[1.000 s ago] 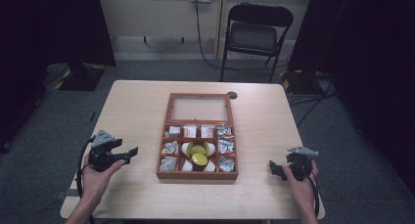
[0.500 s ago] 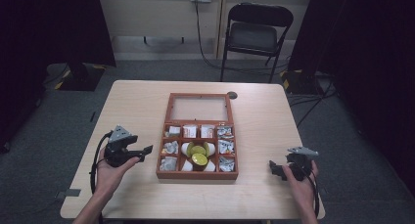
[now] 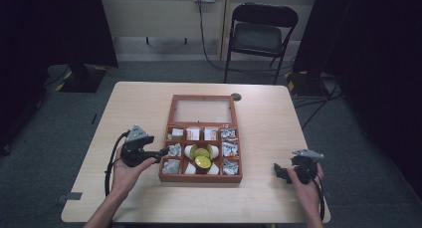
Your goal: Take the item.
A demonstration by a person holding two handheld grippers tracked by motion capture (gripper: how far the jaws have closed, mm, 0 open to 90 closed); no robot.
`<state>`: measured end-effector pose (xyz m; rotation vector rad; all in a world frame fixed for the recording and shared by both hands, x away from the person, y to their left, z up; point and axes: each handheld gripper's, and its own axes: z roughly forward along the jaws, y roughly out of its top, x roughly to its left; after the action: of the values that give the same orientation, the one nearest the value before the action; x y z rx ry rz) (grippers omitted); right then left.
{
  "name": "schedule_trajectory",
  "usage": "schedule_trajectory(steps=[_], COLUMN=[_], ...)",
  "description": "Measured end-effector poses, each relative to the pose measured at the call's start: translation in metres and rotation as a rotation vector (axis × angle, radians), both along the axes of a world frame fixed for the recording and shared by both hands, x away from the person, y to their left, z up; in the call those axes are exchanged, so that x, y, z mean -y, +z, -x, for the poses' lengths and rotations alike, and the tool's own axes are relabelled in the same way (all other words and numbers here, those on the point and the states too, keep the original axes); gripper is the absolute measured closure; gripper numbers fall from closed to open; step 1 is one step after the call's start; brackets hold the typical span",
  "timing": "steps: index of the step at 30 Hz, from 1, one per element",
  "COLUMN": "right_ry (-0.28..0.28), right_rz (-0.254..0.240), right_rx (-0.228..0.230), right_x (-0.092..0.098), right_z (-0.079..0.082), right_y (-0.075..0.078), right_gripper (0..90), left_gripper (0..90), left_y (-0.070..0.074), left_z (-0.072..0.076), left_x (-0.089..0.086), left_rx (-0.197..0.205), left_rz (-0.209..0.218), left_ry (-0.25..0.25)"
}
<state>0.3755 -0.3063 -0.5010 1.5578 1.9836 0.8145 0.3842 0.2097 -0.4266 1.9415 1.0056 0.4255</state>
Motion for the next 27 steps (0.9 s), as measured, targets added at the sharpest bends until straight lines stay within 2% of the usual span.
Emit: schedule_trajectory(steps=[2, 4, 9, 13, 17, 23, 27], right_ry=[0.000, 0.000, 0.000, 0.000, 0.000, 0.000, 0.000], right_rz=[0.000, 0.000, 0.000, 0.000, 0.000, 0.000, 0.000], right_rx=[0.000, 0.000, 0.000, 0.000, 0.000, 0.000, 0.000], right_x=[0.000, 0.000, 0.000, 0.000, 0.000, 0.000, 0.000], right_z=[0.000, 0.000, 0.000, 0.000, 0.000, 0.000, 0.000], right_y=[0.000, 0.000, 0.000, 0.000, 0.000, 0.000, 0.000], right_gripper=[0.0, 0.0, 0.0, 0.0, 0.0, 0.0, 0.0], left_gripper=[24.6, 25.1, 26.3, 25.4, 25.4, 24.9, 25.1], left_y=[0.001, 0.004, 0.003, 0.007, 0.011, 0.015, 0.010], left_z=[-0.001, -0.002, -0.003, -0.008, -0.011, -0.015, -0.017], left_x=[0.003, 0.015, 0.028, 0.038, 0.045, 0.059, 0.069], left_rx=[0.004, 0.015, 0.004, 0.008, 0.018, 0.017, -0.006], left_rz=[-0.002, 0.002, 0.007, -0.024, 0.002, 0.010, 0.011], left_ry=[-0.007, -0.029, -0.056, -0.077, -0.088, -0.131, -0.174])
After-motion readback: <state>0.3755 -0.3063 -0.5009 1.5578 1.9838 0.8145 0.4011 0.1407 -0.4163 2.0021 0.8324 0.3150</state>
